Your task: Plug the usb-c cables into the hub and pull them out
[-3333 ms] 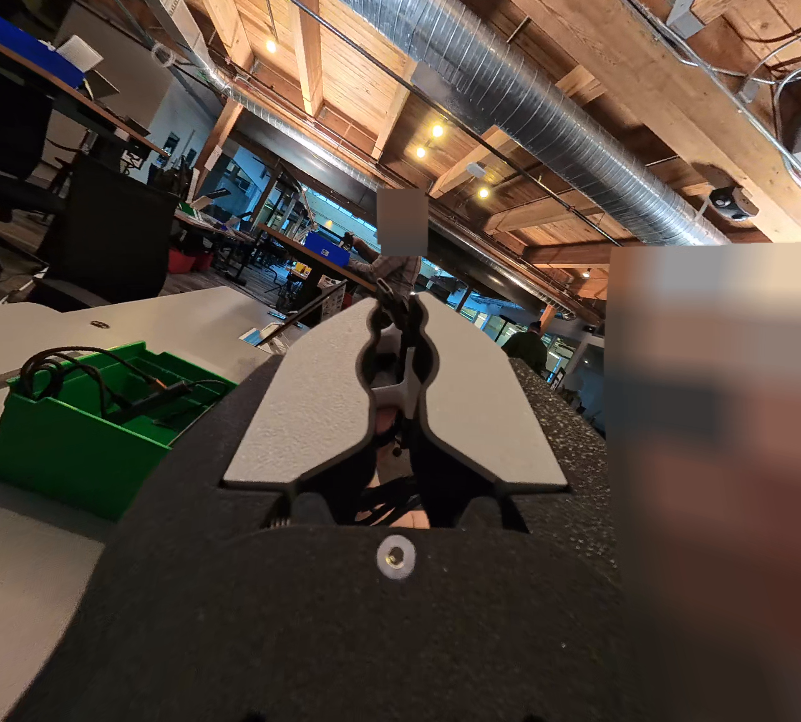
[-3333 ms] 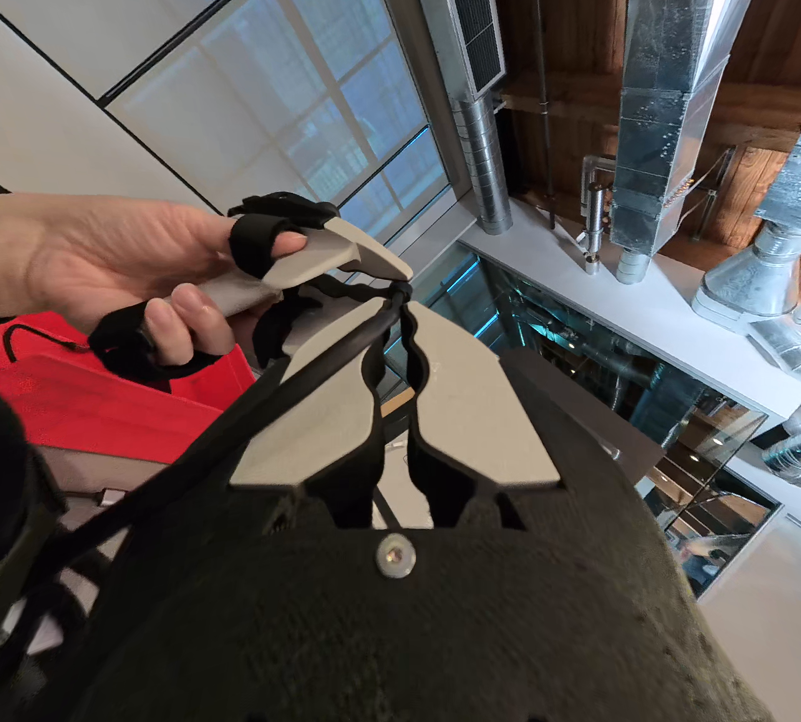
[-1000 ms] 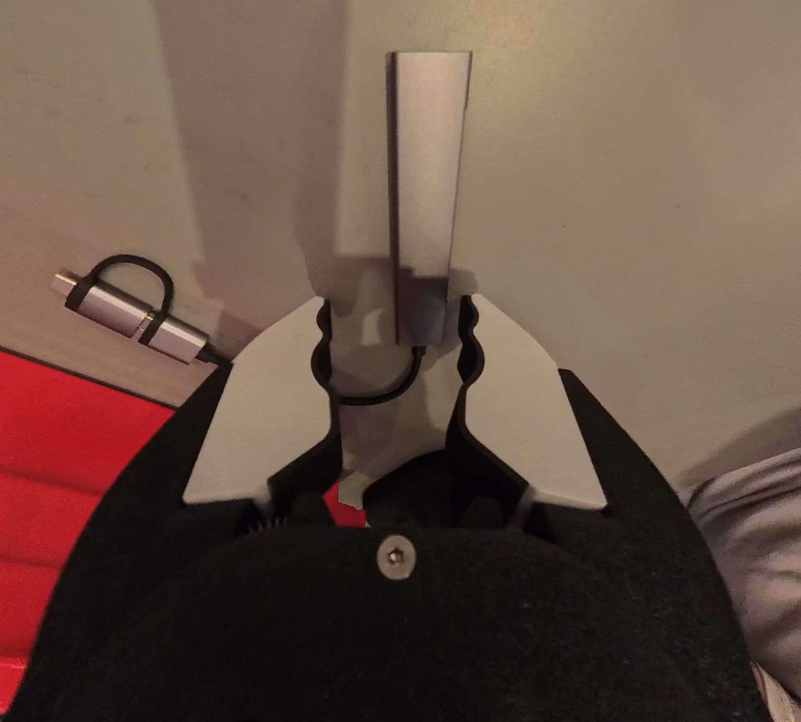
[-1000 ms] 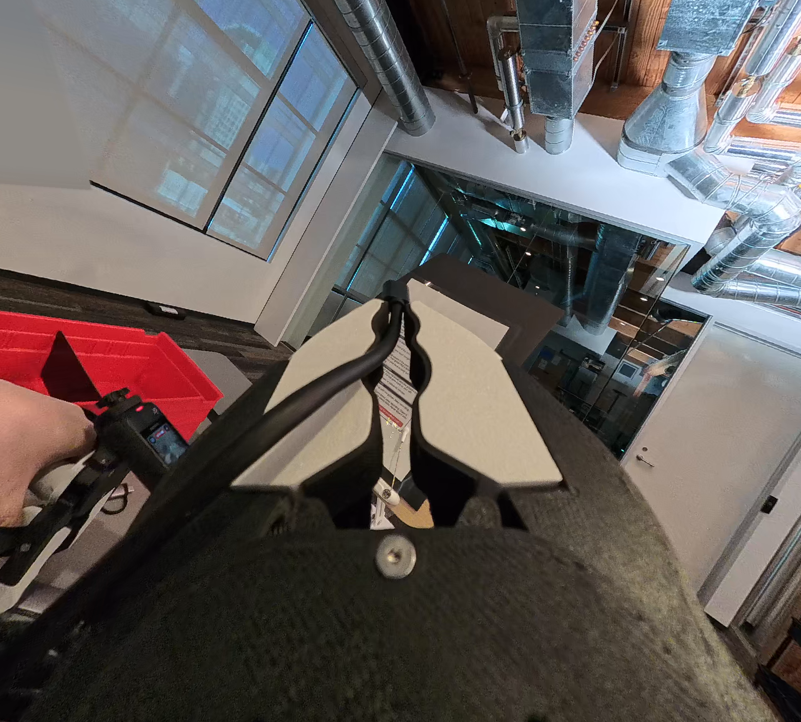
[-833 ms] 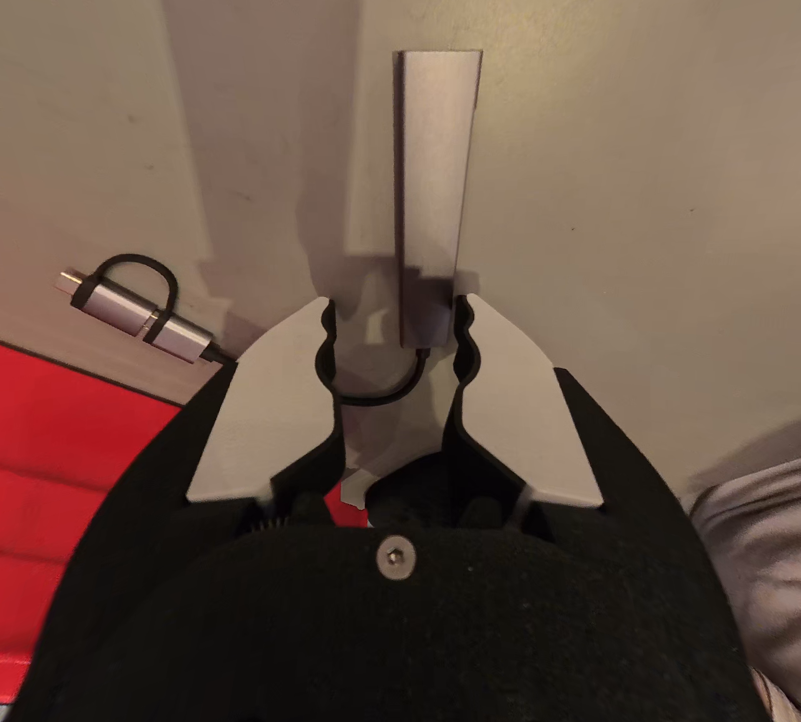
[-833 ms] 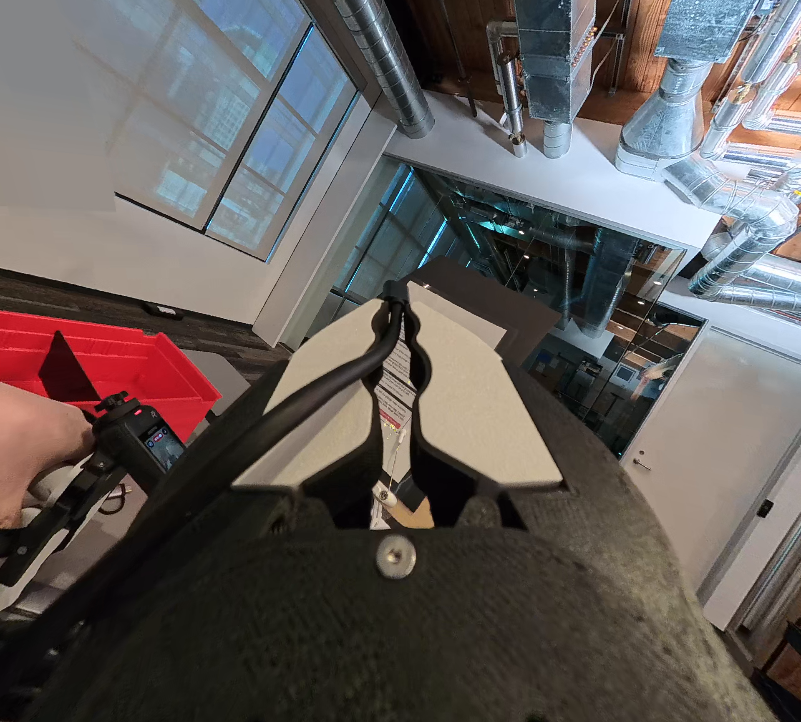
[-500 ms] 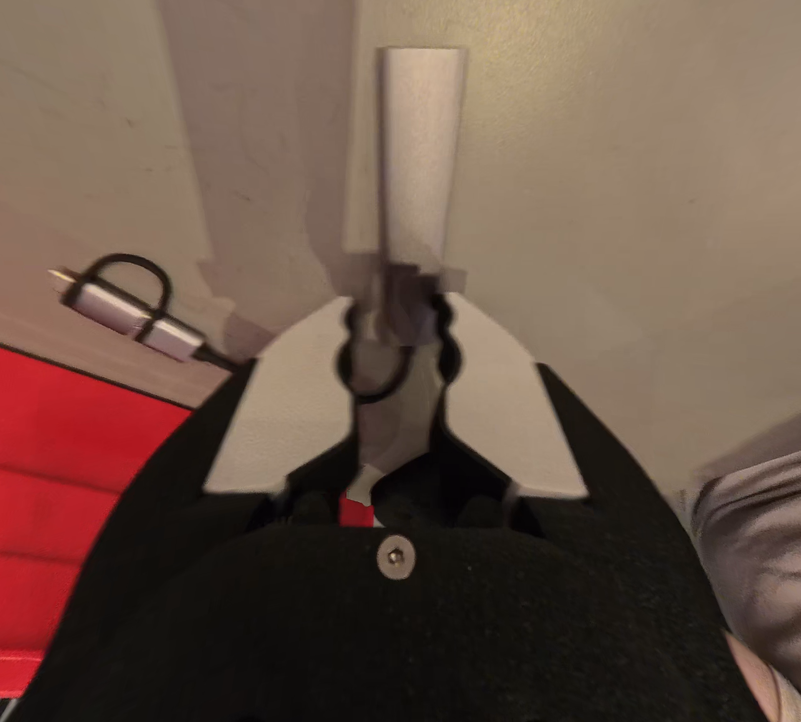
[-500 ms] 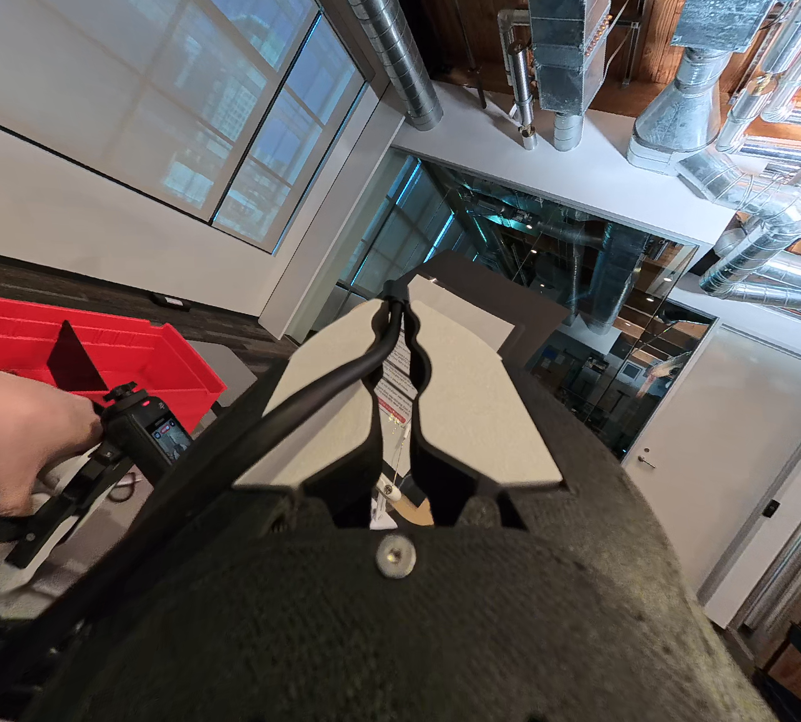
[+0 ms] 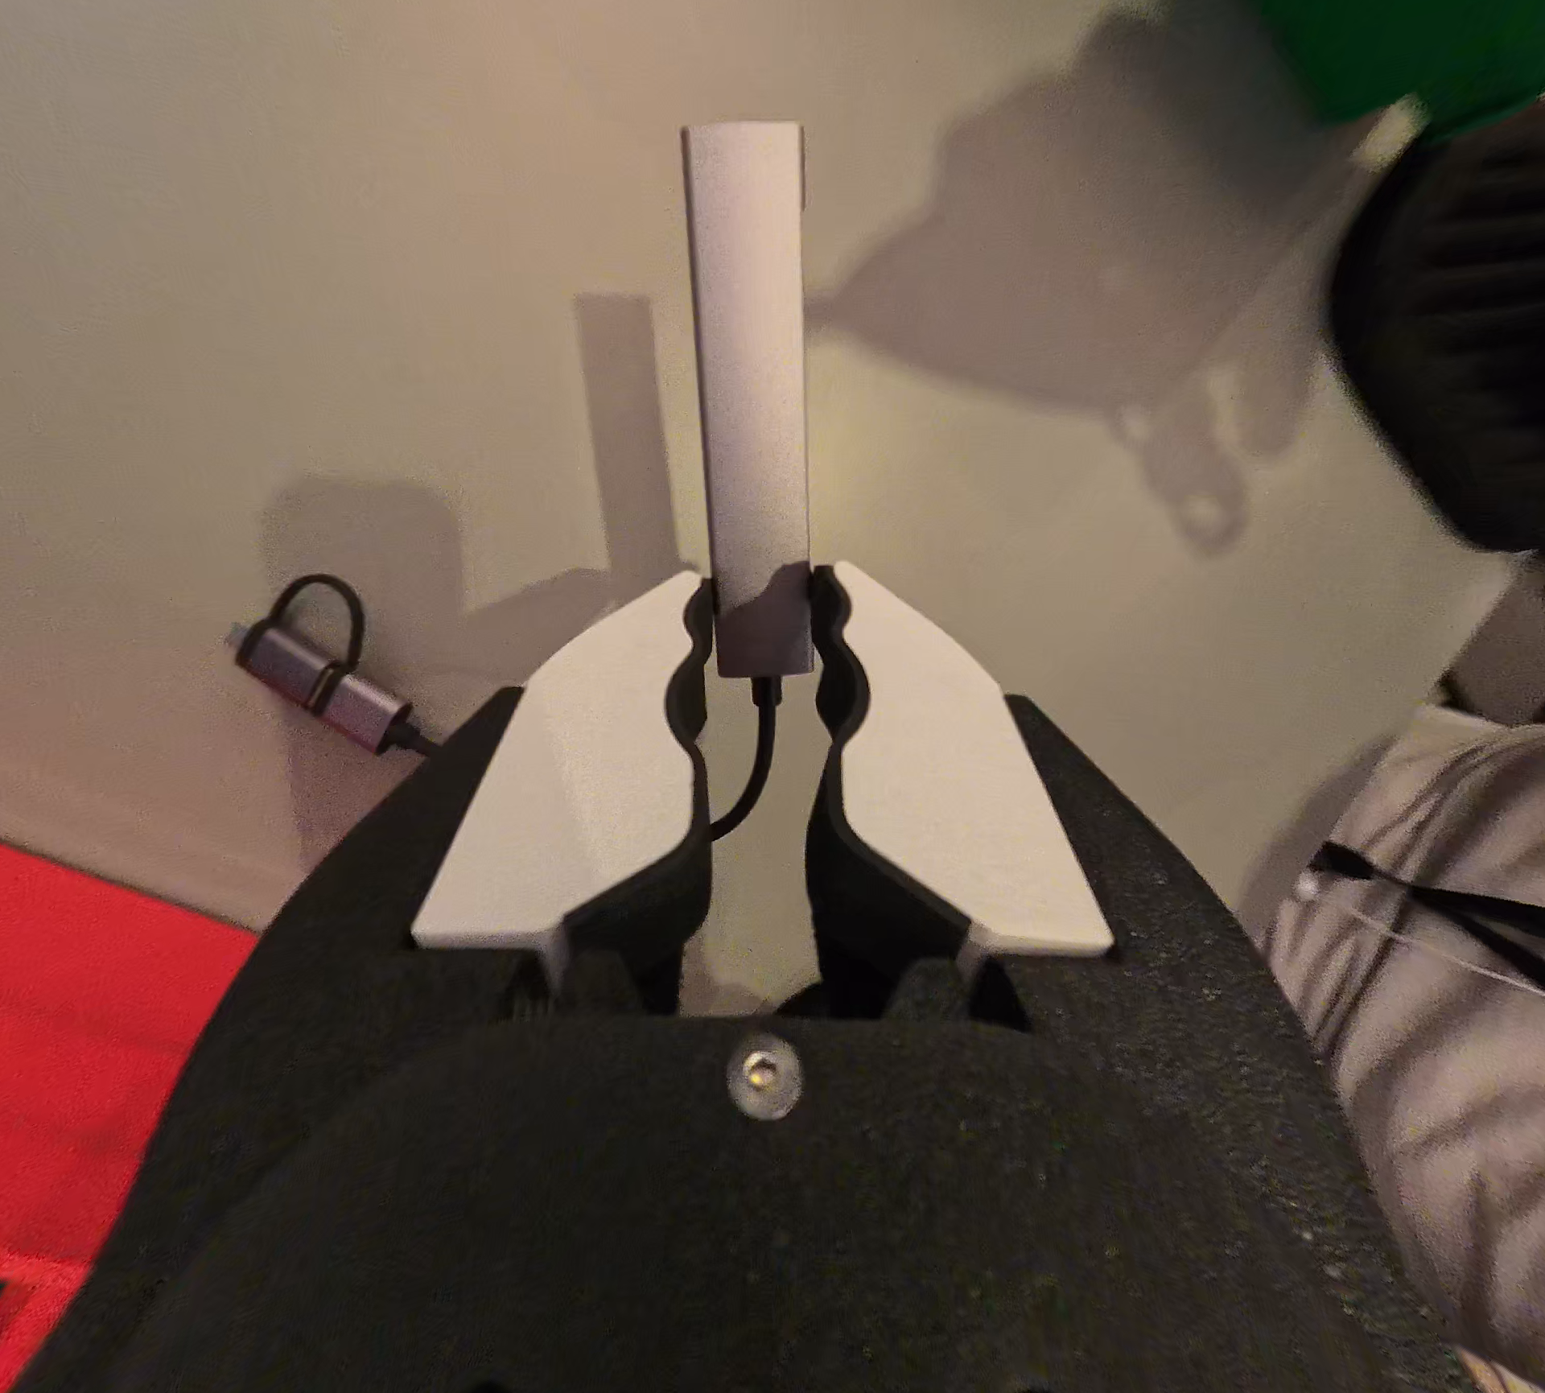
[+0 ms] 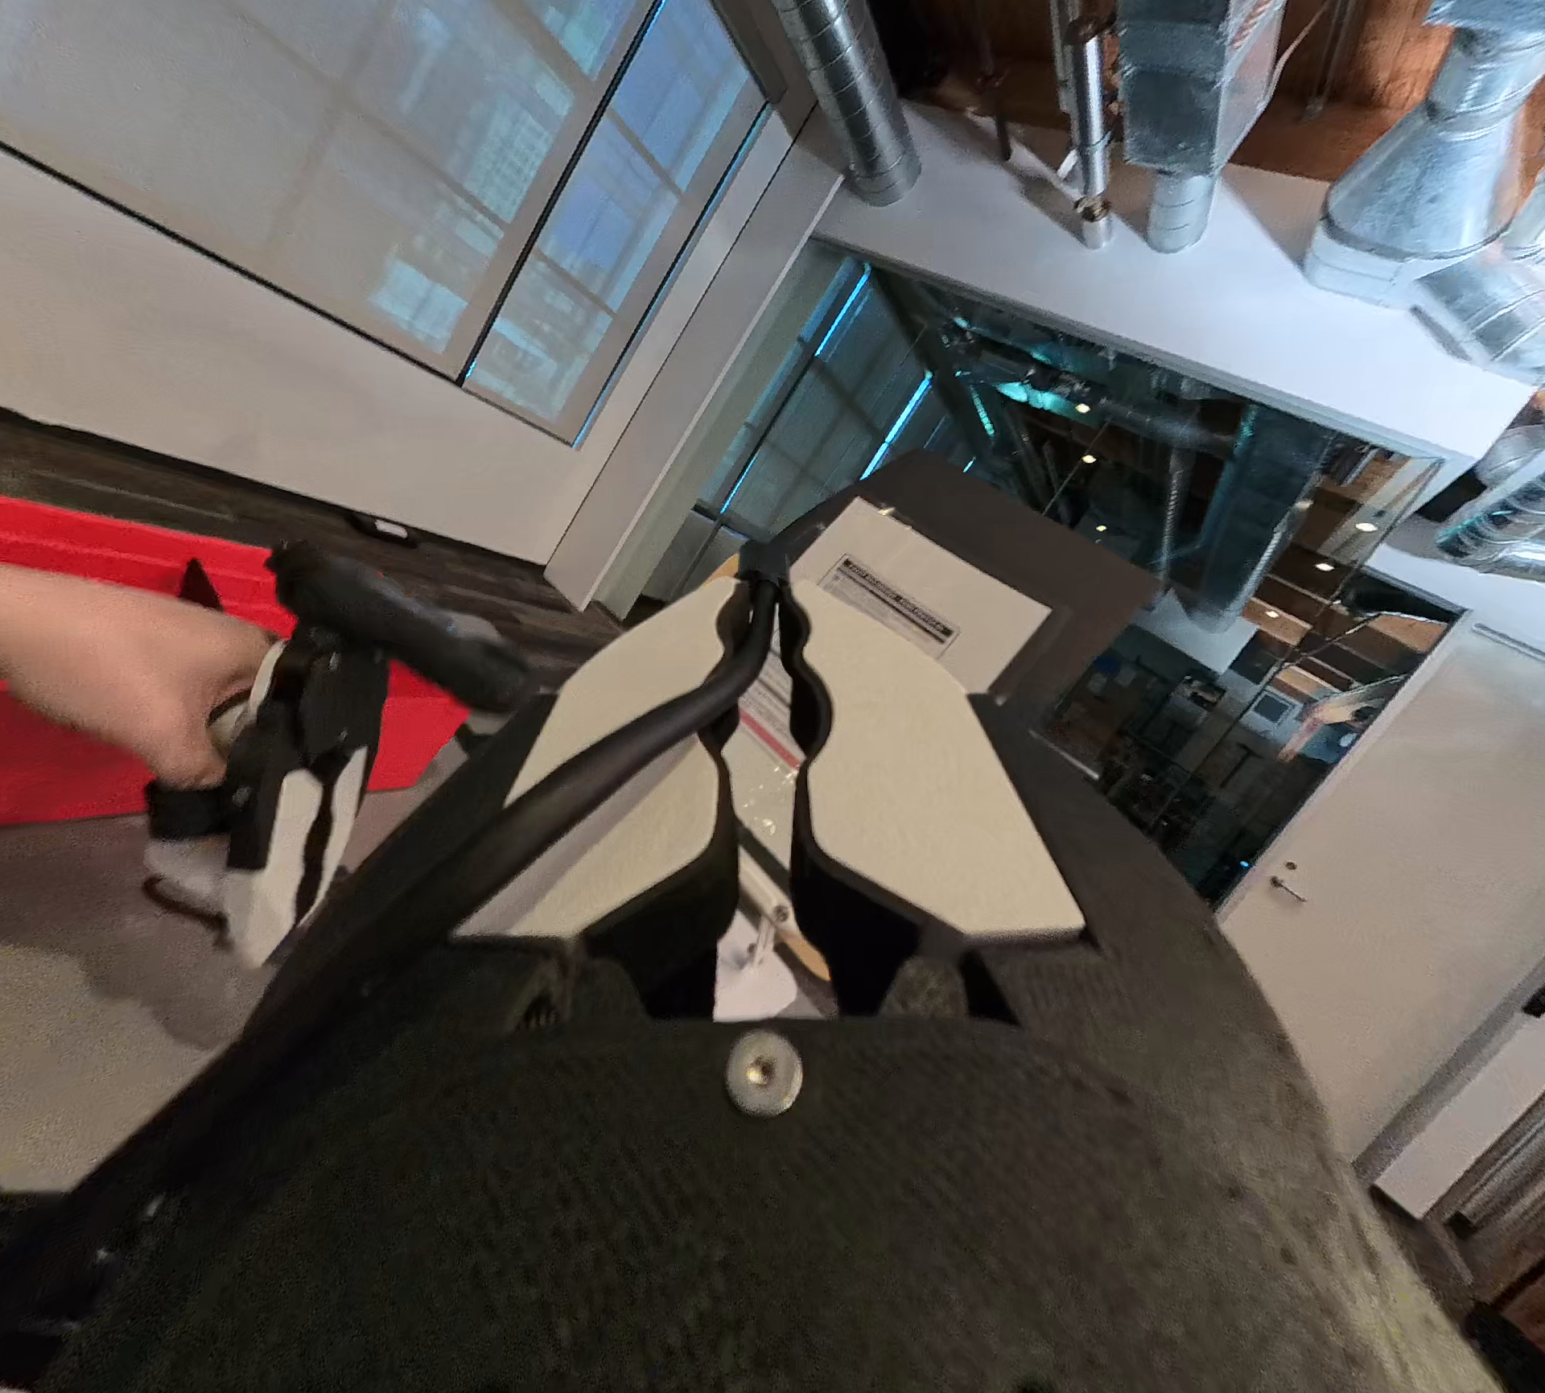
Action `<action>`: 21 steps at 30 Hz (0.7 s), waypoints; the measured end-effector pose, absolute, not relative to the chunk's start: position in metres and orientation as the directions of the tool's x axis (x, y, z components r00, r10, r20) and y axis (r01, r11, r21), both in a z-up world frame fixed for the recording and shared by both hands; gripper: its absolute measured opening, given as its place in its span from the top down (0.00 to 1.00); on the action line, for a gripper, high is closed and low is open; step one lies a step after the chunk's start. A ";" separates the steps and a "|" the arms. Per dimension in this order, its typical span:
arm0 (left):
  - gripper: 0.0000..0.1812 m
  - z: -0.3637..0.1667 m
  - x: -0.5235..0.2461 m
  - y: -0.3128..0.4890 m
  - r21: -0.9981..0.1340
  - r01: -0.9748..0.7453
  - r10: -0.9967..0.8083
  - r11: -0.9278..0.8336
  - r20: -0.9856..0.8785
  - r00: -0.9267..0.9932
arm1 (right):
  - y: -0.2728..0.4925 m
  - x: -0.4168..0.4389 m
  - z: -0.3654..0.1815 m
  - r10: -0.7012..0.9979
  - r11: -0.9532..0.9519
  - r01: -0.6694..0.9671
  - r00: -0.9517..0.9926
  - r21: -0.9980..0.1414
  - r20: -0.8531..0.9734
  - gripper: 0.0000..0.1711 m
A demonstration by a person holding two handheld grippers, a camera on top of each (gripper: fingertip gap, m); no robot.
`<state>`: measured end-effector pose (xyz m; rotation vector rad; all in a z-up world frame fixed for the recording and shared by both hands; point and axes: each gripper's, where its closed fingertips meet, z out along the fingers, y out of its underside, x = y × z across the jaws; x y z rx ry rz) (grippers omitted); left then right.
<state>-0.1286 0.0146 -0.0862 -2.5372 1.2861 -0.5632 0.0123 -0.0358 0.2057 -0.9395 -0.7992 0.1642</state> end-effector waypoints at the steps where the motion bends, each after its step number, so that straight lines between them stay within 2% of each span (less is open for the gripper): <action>1: 0.88 -0.076 -0.126 0.016 -0.433 -0.685 -0.809 -0.586 0.260 0.527 | -0.034 0.008 0.202 0.466 0.588 0.220 0.694 -0.778 0.549 0.96; 5: 0.88 -0.027 -0.116 0.019 -0.627 -0.508 -0.803 -0.591 0.394 0.448 | -0.022 -0.017 0.175 0.503 0.523 0.344 0.614 -0.780 0.608 0.96; 10: 0.88 0.018 -0.104 0.015 -0.756 -0.327 -0.820 -0.568 0.483 0.308 | -0.007 -0.044 0.137 0.497 0.464 0.540 0.498 -0.702 0.711 0.96; 16: 0.88 0.034 -0.093 0.019 -0.811 -0.228 -0.836 -0.538 0.480 0.266 | 0.004 -0.058 0.106 0.495 0.425 0.667 0.395 -0.612 0.774 0.96; 21: 0.88 0.041 -0.087 0.019 -0.841 -0.205 -0.856 -0.500 0.444 0.264 | 0.009 -0.062 0.097 0.476 0.431 0.701 0.358 -0.568 0.803 0.96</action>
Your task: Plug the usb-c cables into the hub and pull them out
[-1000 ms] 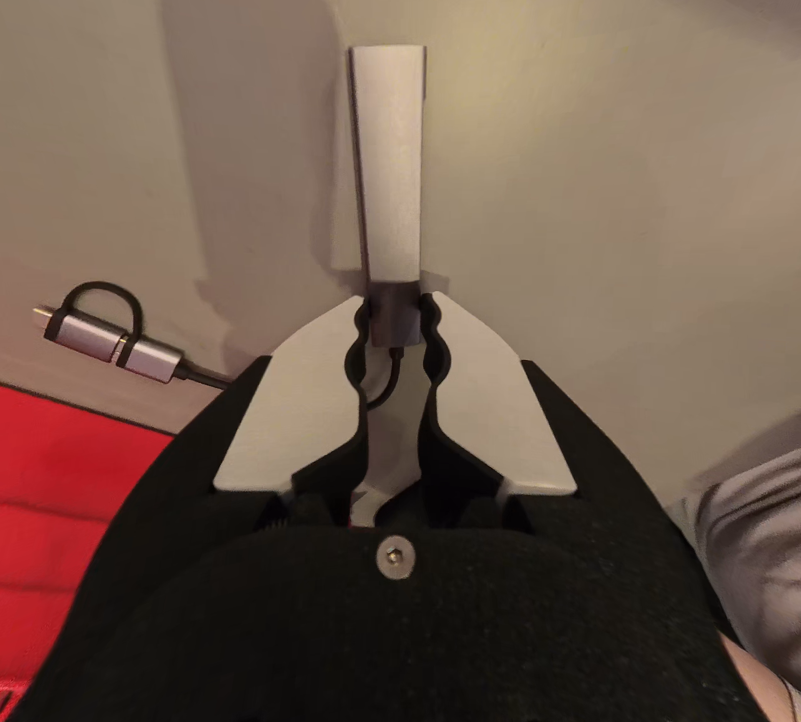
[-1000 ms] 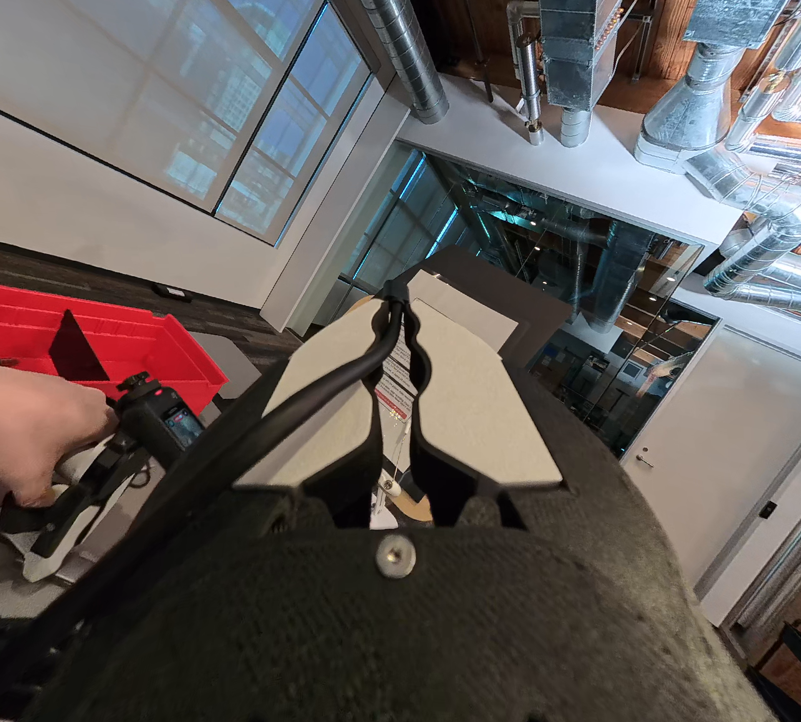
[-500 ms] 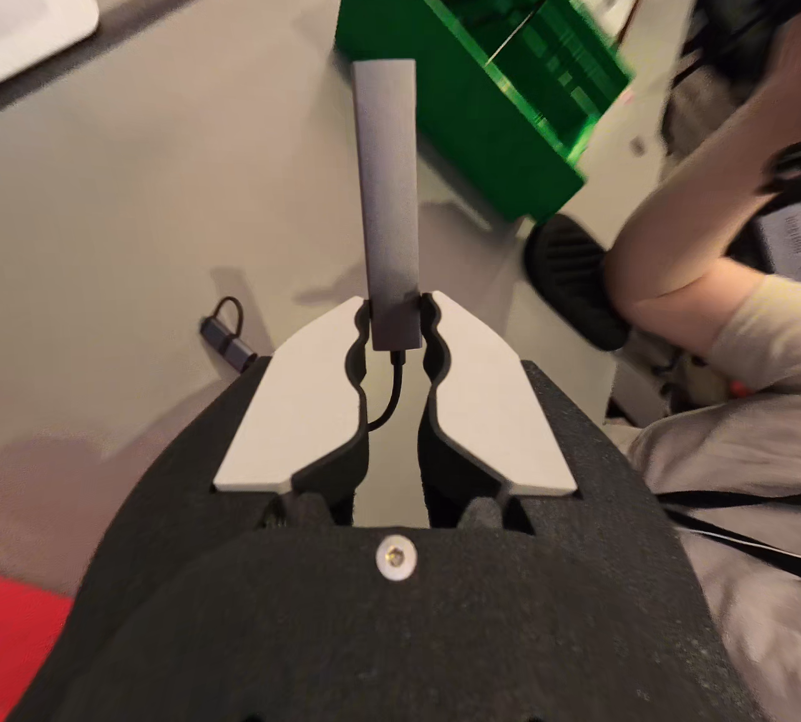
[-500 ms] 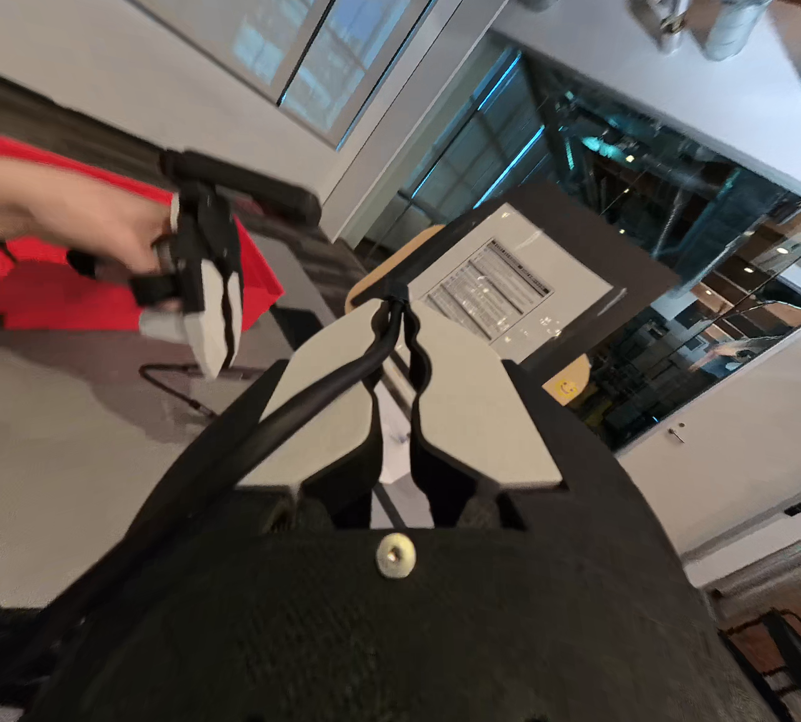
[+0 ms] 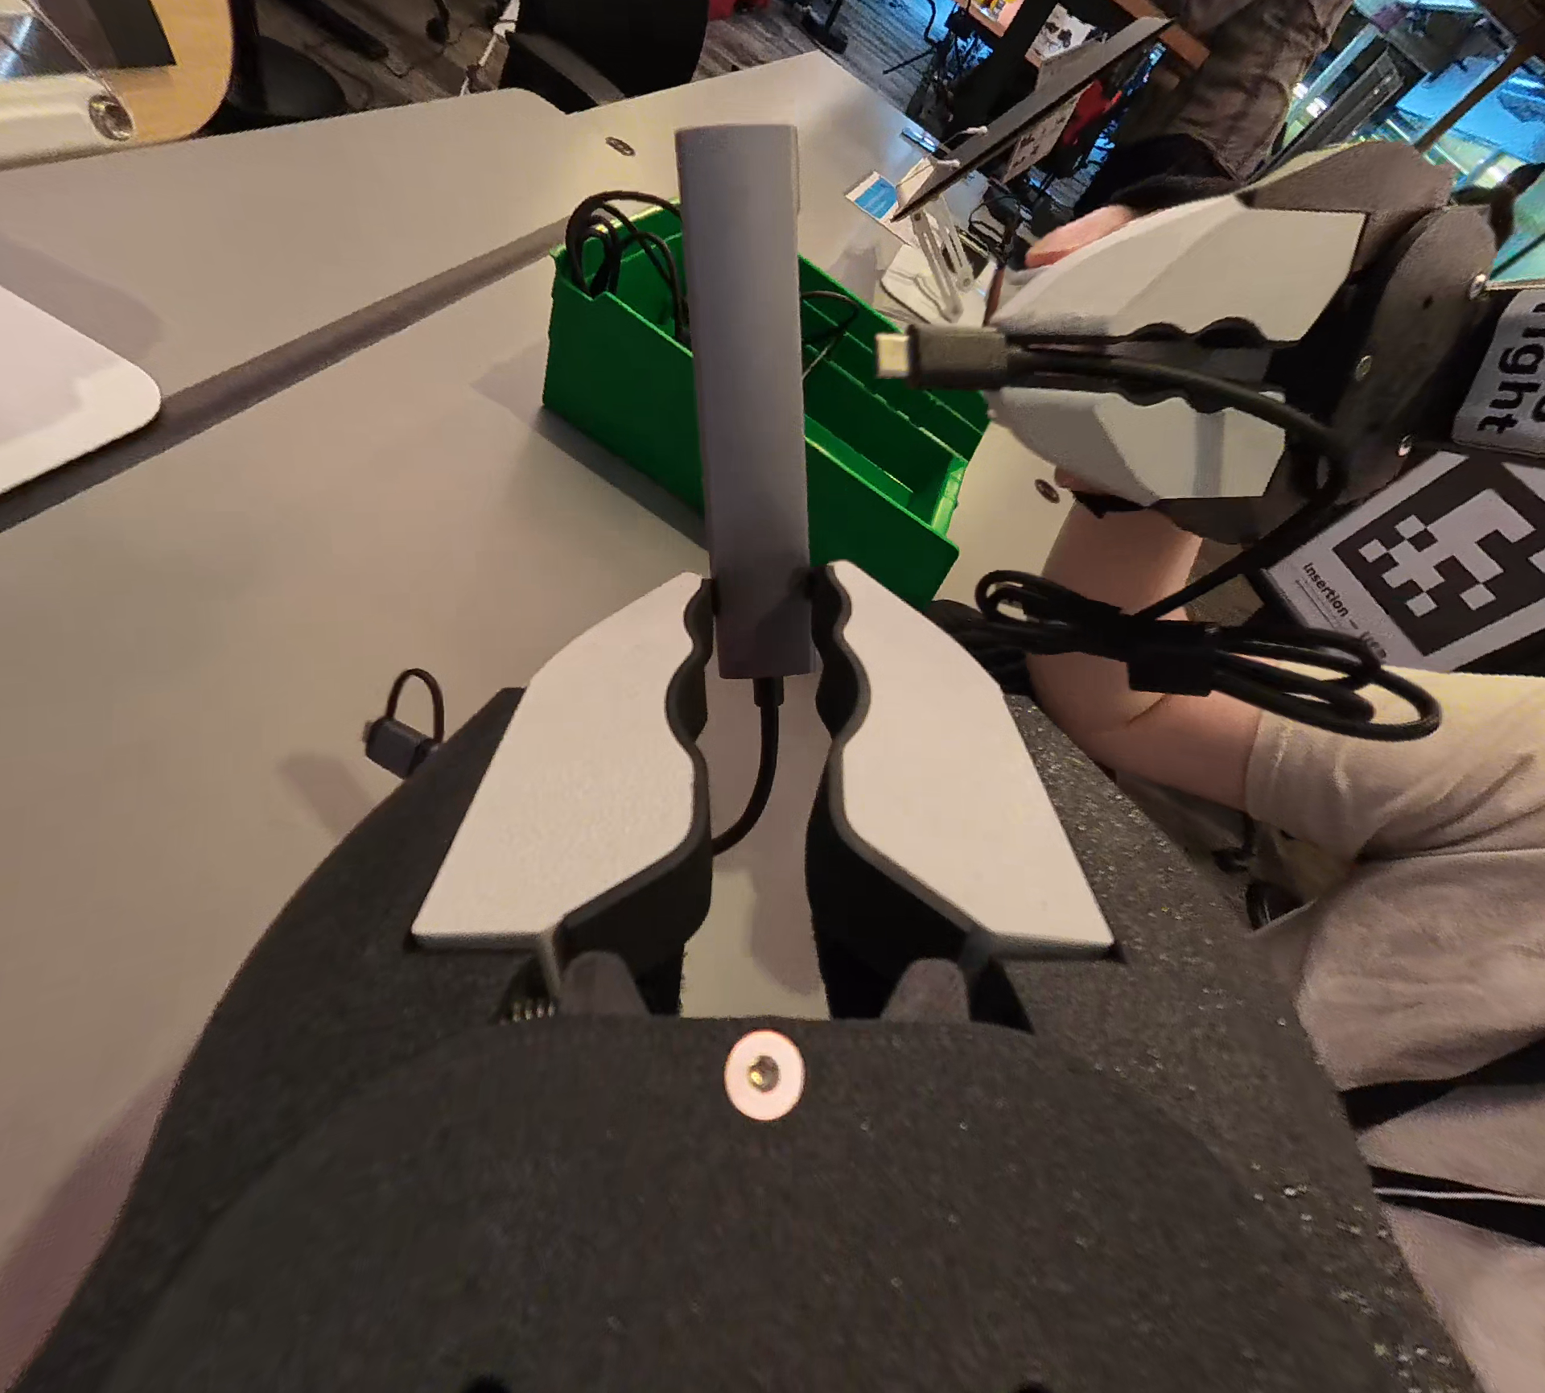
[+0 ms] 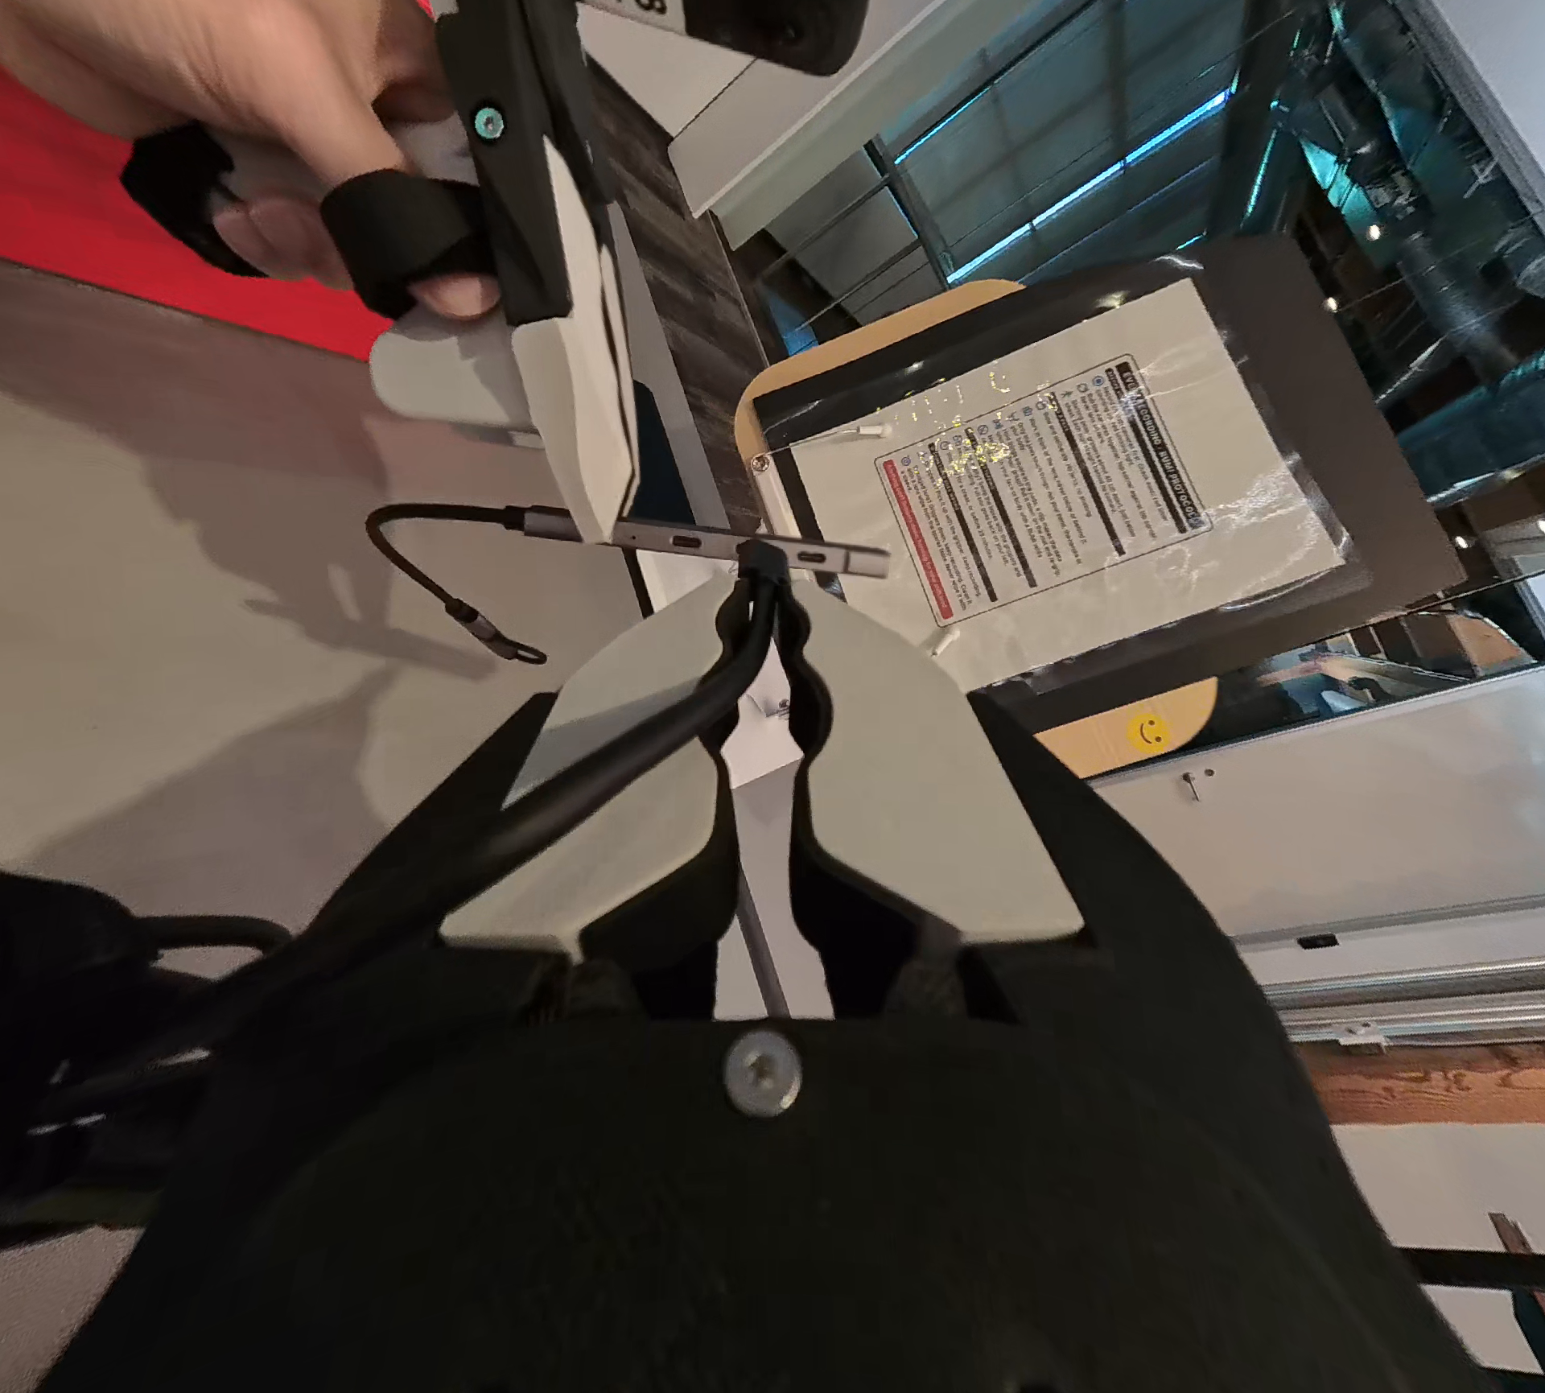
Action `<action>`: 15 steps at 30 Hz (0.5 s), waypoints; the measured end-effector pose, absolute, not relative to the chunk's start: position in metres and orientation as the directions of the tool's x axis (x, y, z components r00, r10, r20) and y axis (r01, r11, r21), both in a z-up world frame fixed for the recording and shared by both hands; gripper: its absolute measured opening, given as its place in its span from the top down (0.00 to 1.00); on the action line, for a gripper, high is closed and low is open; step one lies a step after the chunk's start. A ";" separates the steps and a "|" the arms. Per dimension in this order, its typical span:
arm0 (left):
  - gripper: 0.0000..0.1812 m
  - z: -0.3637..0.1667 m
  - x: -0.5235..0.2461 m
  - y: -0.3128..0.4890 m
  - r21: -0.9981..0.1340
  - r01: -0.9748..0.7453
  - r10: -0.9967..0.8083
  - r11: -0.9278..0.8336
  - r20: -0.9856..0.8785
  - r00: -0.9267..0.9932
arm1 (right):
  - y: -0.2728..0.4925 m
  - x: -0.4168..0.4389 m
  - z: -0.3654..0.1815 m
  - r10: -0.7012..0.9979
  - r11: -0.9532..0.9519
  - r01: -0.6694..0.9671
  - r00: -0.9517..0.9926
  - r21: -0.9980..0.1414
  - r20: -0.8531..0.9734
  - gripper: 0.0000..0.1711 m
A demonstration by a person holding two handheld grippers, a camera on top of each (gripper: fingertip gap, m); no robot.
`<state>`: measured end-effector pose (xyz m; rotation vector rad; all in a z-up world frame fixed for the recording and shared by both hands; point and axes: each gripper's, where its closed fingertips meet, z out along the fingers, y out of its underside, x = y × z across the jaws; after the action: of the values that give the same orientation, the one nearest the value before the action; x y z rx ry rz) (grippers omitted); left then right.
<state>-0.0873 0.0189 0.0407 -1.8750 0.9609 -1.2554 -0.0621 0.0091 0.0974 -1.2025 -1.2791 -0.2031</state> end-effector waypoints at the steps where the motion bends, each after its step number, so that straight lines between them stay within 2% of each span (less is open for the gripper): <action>1: 0.88 0.042 -0.086 0.017 -0.845 -0.208 -0.861 -0.492 0.438 0.257 | 0.009 -0.063 0.097 0.479 0.430 0.701 0.357 -0.570 0.802 0.96; 15: 0.88 0.049 -0.084 0.010 -0.865 -0.221 -0.885 -0.451 0.399 0.242 | 0.009 -0.061 0.096 0.439 0.441 0.737 0.320 -0.511 0.840 0.96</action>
<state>-0.0843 0.0099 0.0487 -1.8314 1.0140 -1.2319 -0.0611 0.0092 0.0965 -1.1801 -1.3083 -0.2723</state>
